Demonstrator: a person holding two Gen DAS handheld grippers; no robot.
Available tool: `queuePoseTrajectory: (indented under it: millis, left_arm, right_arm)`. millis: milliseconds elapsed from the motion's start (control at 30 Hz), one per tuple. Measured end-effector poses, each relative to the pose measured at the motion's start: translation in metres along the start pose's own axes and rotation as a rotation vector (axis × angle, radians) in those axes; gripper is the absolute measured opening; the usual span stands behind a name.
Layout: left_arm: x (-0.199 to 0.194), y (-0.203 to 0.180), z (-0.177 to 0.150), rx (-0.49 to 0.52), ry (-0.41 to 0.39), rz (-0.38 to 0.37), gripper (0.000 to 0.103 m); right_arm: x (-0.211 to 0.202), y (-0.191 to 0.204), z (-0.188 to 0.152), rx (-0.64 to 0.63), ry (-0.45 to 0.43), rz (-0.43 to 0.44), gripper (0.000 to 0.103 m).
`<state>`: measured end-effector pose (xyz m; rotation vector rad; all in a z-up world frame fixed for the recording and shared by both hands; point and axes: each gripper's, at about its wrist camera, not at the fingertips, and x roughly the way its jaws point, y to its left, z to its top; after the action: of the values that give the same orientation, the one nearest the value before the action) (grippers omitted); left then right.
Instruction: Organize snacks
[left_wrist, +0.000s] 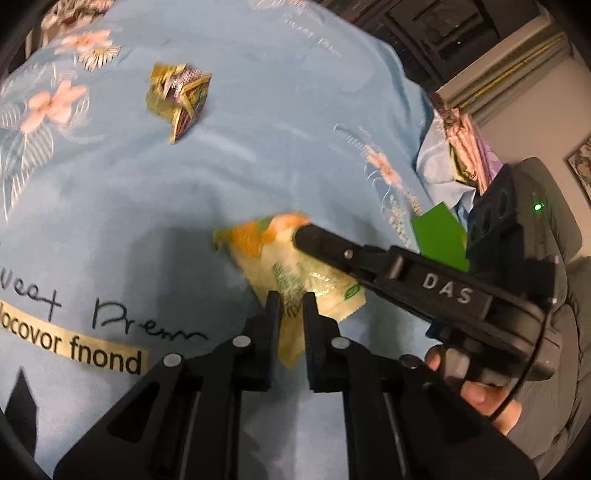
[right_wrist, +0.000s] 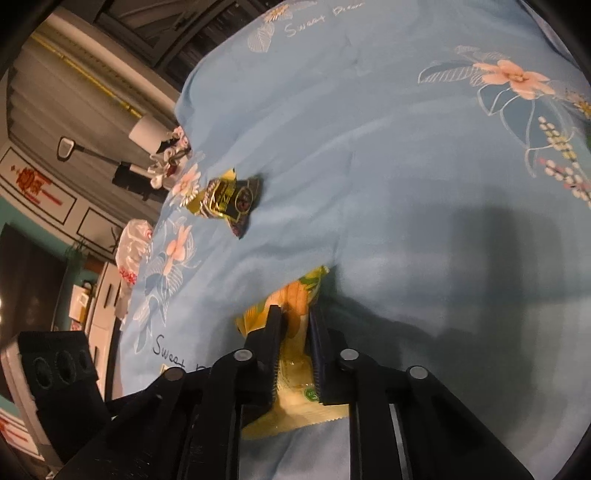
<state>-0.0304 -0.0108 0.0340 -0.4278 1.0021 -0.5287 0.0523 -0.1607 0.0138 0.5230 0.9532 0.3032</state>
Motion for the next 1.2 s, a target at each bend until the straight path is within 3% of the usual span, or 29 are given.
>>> queuePoseTrajectory:
  millis: [67,133,200,267,333,400,433,467,500,533,567,600,733,867,967,1067,1133,1200]
  left_arm:
    - [-0.004,-0.009,0.003,0.025,-0.028,0.007,0.006]
    - [-0.006,-0.02,0.008,0.051,-0.044,-0.033,0.006]
    - [0.009,-0.032,0.01,0.097,0.034,-0.066,0.007]
    - [0.022,-0.028,0.003,0.081,0.08,-0.022,0.009]
    - [0.026,-0.017,-0.003,0.047,0.059,0.042,0.01]
    - [0.024,-0.009,-0.001,0.024,0.061,0.051,0.019]
    - [0.02,-0.008,0.002,0.02,0.046,0.046,0.035]
    - [0.017,-0.006,0.003,0.018,0.027,0.047,0.06]
    - [0.012,-0.004,0.005,0.016,-0.001,0.06,0.074]
    - [0.008,0.0,0.006,0.002,-0.035,0.089,0.091]
    - [0.003,0.004,0.007,-0.024,-0.064,0.103,0.094]
    - [0.002,0.008,0.01,-0.055,-0.077,0.1,0.094]
    - [0.002,0.031,0.032,-0.168,-0.047,0.031,0.099]
    - [0.009,0.044,0.055,-0.148,-0.011,0.046,0.099]
    - [0.004,0.059,0.049,-0.231,0.02,0.063,0.099]
    - [-0.007,0.066,0.039,-0.284,0.033,-0.016,0.099]
    - [-0.012,0.071,0.036,-0.317,0.042,-0.103,0.099]
    - [-0.001,0.075,0.036,-0.363,0.098,-0.187,0.099]
  right_arm:
    - [-0.007,-0.001,0.001,0.012,-0.015,0.022,0.009]
    - [-0.017,-0.002,0.004,0.018,-0.042,0.046,0.006]
    - [-0.026,0.002,0.005,-0.006,-0.054,0.06,0.005]
    - [-0.028,0.003,0.006,-0.031,-0.044,0.019,0.006]
    - [-0.028,-0.005,0.006,0.013,-0.067,-0.041,0.006]
    - [-0.026,-0.017,0.008,0.078,-0.034,-0.006,0.006]
    - [-0.028,-0.022,0.008,0.105,-0.026,0.012,0.009]
    - [-0.03,-0.026,0.007,0.126,-0.022,0.024,0.018]
    - [-0.033,-0.03,0.006,0.138,-0.018,0.025,0.025]
    - [-0.036,-0.033,0.004,0.145,-0.01,0.025,0.046]
    - [-0.037,-0.036,0.002,0.16,-0.002,0.033,0.066]
    - [-0.038,-0.039,-0.002,0.183,0.005,0.052,0.07]
    - [-0.035,-0.057,-0.018,0.312,0.067,0.206,0.072]
    - [-0.028,-0.049,-0.026,0.282,0.082,0.276,0.071]
    - [-0.022,-0.049,-0.02,0.281,0.055,0.275,0.071]
    - [-0.012,-0.052,-0.011,0.315,0.048,0.255,0.072]
    - [-0.001,-0.048,-0.007,0.338,0.064,0.297,0.071]
    - [0.007,-0.039,-0.007,0.333,0.078,0.338,0.071]
